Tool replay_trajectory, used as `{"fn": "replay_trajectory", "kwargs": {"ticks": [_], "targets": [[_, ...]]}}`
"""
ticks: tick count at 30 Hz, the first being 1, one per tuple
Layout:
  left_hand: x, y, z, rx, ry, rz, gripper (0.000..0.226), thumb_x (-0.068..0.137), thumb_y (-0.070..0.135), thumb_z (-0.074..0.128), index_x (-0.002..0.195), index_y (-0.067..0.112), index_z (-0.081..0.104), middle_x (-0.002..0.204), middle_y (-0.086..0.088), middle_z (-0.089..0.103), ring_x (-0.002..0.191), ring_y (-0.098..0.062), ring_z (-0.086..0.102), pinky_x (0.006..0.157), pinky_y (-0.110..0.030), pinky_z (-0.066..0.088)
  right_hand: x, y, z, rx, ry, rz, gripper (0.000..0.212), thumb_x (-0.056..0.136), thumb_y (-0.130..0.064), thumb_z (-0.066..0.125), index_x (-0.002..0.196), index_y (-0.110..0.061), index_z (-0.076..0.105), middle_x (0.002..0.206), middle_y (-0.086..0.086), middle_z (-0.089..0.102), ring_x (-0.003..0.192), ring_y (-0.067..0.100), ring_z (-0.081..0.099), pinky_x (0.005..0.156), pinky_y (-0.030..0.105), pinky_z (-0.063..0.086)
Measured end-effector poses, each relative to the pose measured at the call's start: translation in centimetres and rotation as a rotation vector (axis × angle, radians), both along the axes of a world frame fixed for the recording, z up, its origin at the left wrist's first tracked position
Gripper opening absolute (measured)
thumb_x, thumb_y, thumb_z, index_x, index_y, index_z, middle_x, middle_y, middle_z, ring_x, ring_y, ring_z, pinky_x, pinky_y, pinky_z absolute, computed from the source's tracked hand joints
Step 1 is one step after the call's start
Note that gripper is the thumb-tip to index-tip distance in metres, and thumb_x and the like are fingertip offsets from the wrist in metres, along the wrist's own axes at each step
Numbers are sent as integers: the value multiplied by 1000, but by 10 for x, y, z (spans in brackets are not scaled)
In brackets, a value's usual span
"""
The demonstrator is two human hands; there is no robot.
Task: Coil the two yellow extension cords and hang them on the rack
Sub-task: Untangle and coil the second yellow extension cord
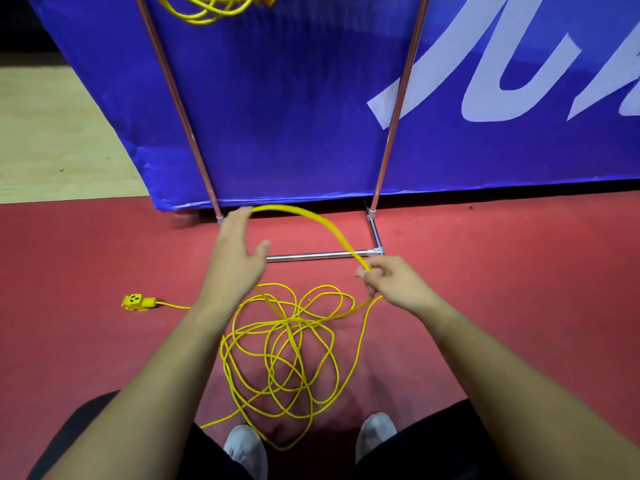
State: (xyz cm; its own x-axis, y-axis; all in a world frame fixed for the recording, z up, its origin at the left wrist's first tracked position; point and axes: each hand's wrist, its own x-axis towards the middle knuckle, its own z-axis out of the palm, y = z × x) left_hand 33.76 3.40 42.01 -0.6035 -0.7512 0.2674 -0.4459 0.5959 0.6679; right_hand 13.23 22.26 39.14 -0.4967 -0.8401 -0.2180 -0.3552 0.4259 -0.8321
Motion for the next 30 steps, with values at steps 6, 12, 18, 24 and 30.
{"fn": "replay_trajectory", "kwargs": {"ticks": [6,12,18,24,30], "targets": [[-13,38,5,172,-165,-521,23,96,37,51,101,20,65,105,5,71,96,1,61,85,-23,43,42,-17,33,-214,24,286,13,92,-14,63,81,-9,69,60,4,40,56,16,32,50,30,26],[-12,38,27,580,260,-480,36,91,47,44,64,26,57,54,6,50,55,-17,41,59,-32,33,22,-11,9,-19,3,252,11,91,-13,63,81,-11,67,69,3,58,63,11,49,63,28,42],[-1,15,38,715,602,-153,34,97,31,43,67,19,54,51,11,41,53,-12,49,58,-27,31,0,3,-41,282,-8,159,14,95,-15,58,85,-10,65,74,1,61,74,15,52,76,32,44],[7,8,6,-16,22,86,52,91,18,59,139,10,42,143,-9,44,138,-27,35,112,-39,28,21,-21,59,-241,-74,-132,18,95,-17,58,91,-3,68,50,-2,37,43,13,33,48,24,29],[0,38,27,395,187,-501,28,91,46,48,103,25,62,91,4,69,87,-19,63,82,-46,50,65,-30,132,-292,105,284,14,91,-13,64,84,-4,71,46,-12,47,45,3,37,48,13,28]]}}
